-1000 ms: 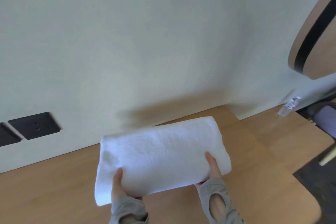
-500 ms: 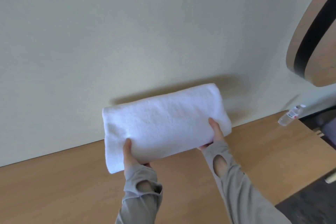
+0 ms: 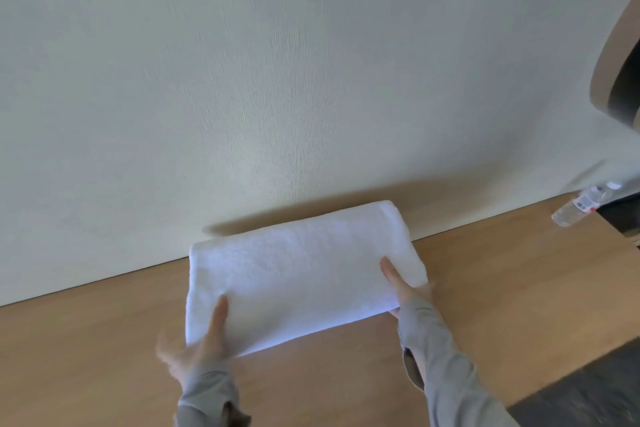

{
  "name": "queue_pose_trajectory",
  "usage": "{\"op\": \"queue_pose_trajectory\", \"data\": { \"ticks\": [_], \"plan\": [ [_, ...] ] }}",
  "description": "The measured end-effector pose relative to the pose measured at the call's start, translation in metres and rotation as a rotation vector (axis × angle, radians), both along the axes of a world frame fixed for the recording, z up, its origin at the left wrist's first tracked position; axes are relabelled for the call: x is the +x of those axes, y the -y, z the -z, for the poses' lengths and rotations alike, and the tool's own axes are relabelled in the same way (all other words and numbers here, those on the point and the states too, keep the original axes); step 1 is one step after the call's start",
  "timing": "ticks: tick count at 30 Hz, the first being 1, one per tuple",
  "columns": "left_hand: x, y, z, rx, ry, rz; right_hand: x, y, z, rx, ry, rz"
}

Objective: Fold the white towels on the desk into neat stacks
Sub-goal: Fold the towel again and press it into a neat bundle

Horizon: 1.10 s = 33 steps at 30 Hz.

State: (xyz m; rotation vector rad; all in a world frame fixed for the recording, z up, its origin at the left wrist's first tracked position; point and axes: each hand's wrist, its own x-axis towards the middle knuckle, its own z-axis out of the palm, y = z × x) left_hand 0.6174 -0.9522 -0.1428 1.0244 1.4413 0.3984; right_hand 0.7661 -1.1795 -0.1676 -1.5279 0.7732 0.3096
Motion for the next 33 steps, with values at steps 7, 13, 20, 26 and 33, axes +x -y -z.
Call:
{"op": "queue_pose_trajectory", "data": {
  "ticks": [7,13,20,26,33],
  "plan": [
    [0.018,-0.008,0.005,0.056,-0.099,0.153,0.027,-0.005,0.003,-0.146,0.091,-0.012],
    [0.017,-0.016,0.01,0.14,-0.192,0.233,0.027,-0.006,-0.002,-0.348,0.104,-0.104],
    [0.035,-0.048,-0.013,0.21,-0.207,0.417,0.055,0.001,-0.022,-0.473,0.354,-0.485],
    [0.056,-0.064,0.01,0.505,-0.27,0.421,0.096,-0.001,-0.024,-0.691,0.308,-0.685],
    [0.068,-0.067,0.017,0.652,-0.386,0.479,0.089,-0.011,-0.013,-0.964,0.426,-0.644]
  ]
}}
